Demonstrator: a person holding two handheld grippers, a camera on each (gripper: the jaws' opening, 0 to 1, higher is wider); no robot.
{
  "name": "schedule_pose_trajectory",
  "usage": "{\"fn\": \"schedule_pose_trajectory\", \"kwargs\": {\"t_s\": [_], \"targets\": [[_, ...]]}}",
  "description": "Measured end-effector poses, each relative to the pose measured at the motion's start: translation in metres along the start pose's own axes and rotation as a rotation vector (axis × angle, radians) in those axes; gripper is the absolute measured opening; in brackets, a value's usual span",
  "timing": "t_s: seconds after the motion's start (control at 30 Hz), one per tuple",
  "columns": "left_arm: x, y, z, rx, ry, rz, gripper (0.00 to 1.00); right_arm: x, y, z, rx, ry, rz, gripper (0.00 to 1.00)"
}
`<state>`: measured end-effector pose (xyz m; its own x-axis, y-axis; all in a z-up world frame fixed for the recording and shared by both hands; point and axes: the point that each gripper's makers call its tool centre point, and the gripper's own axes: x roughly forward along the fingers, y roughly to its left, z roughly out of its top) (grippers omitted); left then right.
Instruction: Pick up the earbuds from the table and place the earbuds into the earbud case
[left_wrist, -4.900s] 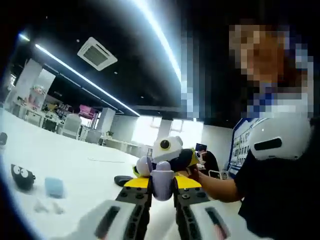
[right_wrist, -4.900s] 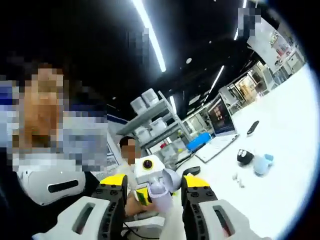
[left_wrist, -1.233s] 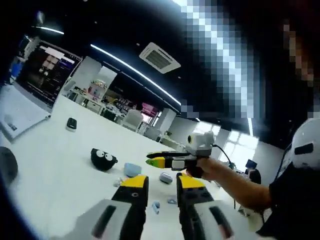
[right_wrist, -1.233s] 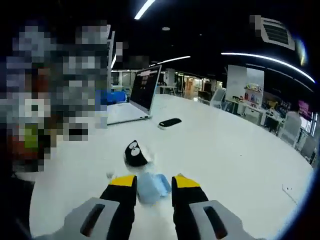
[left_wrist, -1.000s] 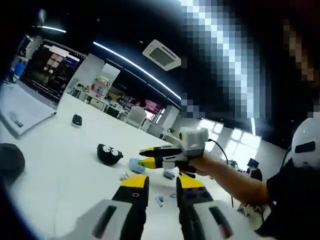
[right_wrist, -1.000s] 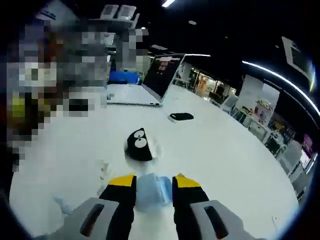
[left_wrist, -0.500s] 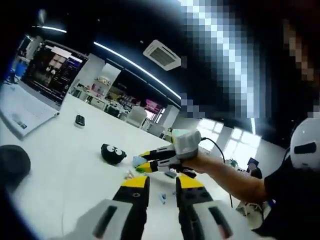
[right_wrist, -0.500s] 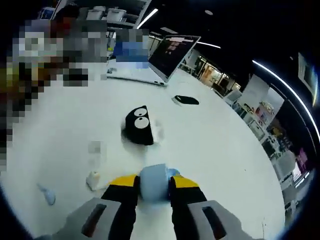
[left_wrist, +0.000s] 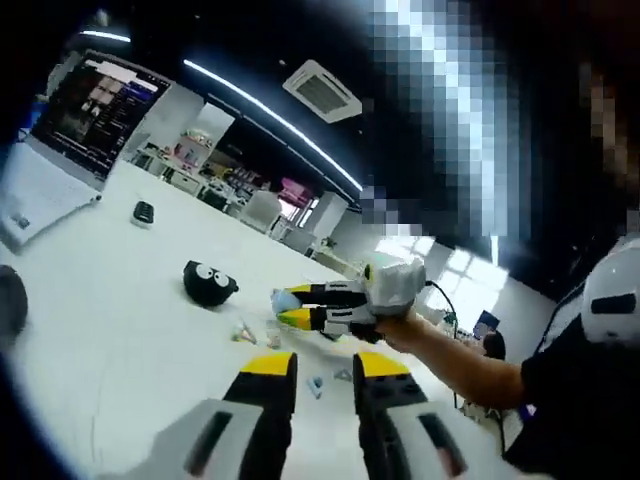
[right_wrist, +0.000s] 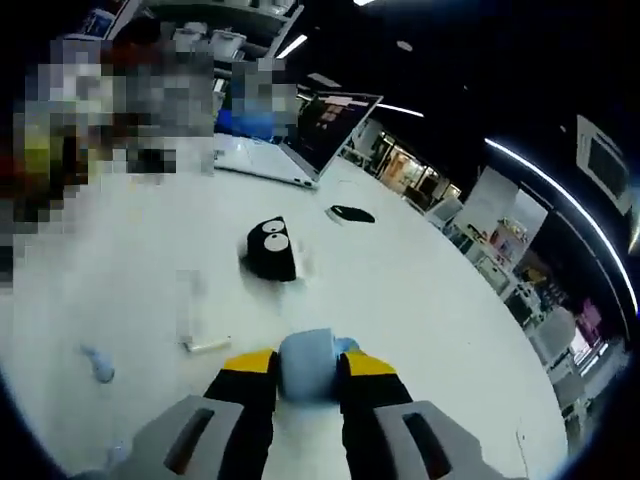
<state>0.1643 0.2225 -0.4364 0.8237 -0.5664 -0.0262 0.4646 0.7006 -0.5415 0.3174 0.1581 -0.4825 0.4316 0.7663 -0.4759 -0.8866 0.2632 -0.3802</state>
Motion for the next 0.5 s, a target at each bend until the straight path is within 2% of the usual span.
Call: {"fn": "schedule_pose_trajectory", "kwargs": {"t_s": [0.07, 0.13, 0.2, 0.23, 0.27, 0.3, 0.37, 0.5], "targets": [[0.005, -0.004, -0.005, -0.024, 0.017, -0.025, 0.27, -0.02, 0.012, 0.02, -0.01, -0.086, 0.027, 0.23], [0.01, -0.008, -0.01, -0.063, 0.027, -0.041, 0.31, -0.041, 0.032, 0.043, -0.079, -0.17, 0.074, 0.23], [0.015, -0.012, -0.016, -0.115, 0.032, -0.062, 0.34, -0.065, 0.065, 0.065, -0.185, -0.245, 0.143, 0.23], [0.017, -0.014, -0.017, -0.129, 0.034, -0.071, 0.34, -0.072, 0.076, 0.07, -0.201, -0.262, 0.162, 0.23], [0.02, -0.018, -0.02, -0.161, 0.04, -0.09, 0.35, -0.083, 0.098, 0.076, -0.257, -0.284, 0.209, 0.23], [0.022, -0.021, -0.021, -0.174, 0.041, -0.104, 0.36, -0.09, 0.114, 0.077, -0.307, -0.294, 0.243, 0.23], [0.025, -0.027, -0.022, -0.181, 0.044, -0.126, 0.36, -0.098, 0.135, 0.074, -0.367, -0.271, 0.288, 0.23], [0.028, -0.048, -0.029, -0.187, 0.096, -0.195, 0.37, -0.104, 0.157, 0.07, -0.496, -0.231, 0.302, 0.23]]}}
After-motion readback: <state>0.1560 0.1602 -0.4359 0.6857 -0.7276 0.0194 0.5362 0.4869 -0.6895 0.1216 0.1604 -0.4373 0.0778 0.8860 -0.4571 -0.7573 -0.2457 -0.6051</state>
